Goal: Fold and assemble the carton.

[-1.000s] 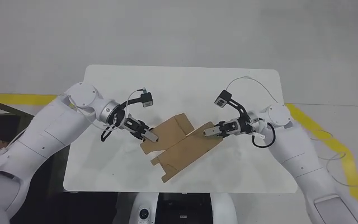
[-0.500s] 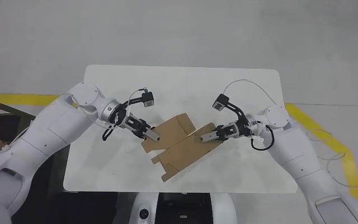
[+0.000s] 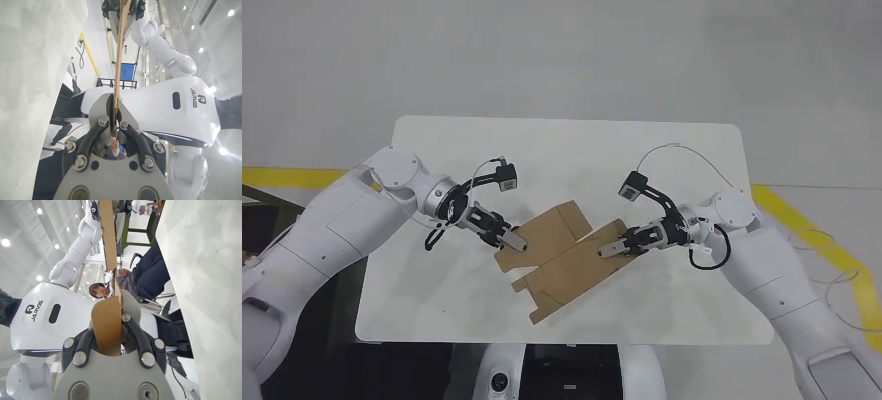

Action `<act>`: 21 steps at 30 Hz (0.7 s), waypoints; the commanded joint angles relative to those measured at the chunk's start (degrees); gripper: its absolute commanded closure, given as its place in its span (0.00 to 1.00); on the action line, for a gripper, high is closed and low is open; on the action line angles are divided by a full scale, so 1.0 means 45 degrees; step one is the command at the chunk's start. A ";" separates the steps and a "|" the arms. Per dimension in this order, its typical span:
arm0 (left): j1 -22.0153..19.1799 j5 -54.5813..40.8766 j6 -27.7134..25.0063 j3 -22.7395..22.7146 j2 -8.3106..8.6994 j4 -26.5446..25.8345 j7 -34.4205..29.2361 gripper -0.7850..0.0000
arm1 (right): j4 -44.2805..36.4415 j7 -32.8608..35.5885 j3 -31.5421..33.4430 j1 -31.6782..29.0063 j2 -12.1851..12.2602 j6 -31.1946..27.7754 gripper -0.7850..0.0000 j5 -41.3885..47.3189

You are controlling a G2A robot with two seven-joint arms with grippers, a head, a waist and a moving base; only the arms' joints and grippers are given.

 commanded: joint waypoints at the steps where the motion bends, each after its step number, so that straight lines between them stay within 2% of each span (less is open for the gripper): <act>1: -0.0003 -0.0007 -0.0001 0.0012 0.0014 -0.0025 0.0000 1.00 | 0.0008 0.0001 -0.0037 0.0026 0.0017 0.0000 1.00 0.0020; 2: 0.0000 -0.0012 0.0000 0.0026 0.0020 -0.0028 0.0000 1.00 | 0.0008 0.0001 -0.0053 0.0036 0.0025 0.0000 1.00 0.0035; 3: -0.0003 -0.0041 0.0000 0.0021 0.0027 -0.0014 0.0000 0.61 | 0.0017 -0.0010 -0.0058 0.0043 0.0034 -0.0010 1.00 0.0043; 4: -0.0001 -0.0071 -0.0001 0.0004 0.0033 0.0014 0.0000 0.00 | 0.0029 -0.0002 -0.0071 0.0048 0.0043 -0.0003 1.00 0.0043; 12: 0.0142 -0.0562 0.0000 -0.0263 0.0048 0.0647 0.0000 0.00 | 0.0457 -0.0351 0.0075 0.0104 0.0167 -0.0350 1.00 -0.0292; 21: 0.0561 -0.1255 0.0044 -0.0758 -0.0055 0.1847 0.0004 0.00 | 0.0668 -0.1732 0.0642 -0.0471 0.0371 -0.1729 1.00 -0.0754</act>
